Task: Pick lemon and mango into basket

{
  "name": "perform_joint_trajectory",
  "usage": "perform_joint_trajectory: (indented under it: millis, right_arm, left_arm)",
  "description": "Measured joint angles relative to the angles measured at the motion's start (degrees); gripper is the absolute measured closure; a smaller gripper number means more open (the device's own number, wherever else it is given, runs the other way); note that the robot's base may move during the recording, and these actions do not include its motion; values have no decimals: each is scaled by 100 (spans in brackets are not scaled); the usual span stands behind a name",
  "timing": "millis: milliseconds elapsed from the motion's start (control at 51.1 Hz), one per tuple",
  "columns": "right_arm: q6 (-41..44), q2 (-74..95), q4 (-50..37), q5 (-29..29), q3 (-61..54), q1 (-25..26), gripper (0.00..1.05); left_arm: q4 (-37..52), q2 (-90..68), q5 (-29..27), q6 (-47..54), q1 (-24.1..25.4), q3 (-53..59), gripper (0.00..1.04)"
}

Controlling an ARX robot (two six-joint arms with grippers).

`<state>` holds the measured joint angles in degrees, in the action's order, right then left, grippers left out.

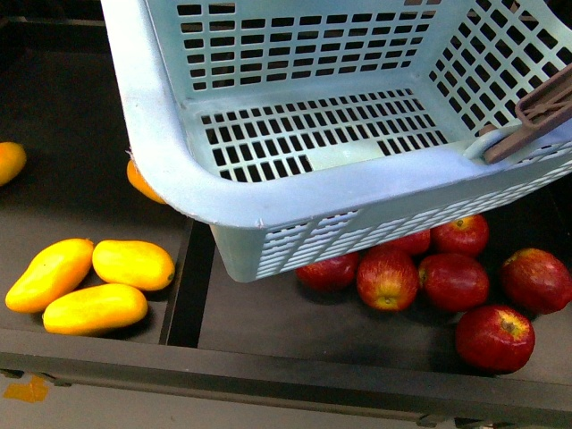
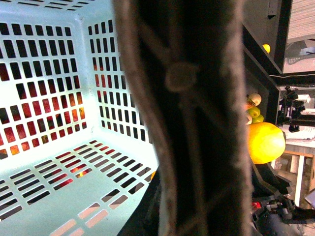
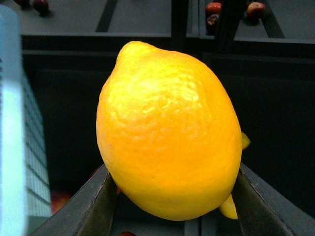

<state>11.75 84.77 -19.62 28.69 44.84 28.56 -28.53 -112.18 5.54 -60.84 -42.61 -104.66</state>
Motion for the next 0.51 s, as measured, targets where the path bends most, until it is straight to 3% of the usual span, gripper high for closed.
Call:
perform_joint_trajectory:
  millis: [176,333,509]
  right_arm:
    - [-1021,-439,-181,-485,-74,-1119,47]
    - [-1410,-424,-181,-946,20,-2059,47]
    - [-1552,-315,-214,-1235,111,-2653,47]
  left_arm:
    - [0,0,0,0,0,0,100]
    - [0,0,-13,0,0,0,100]
    - [0,0,-9,0,0,0,100]
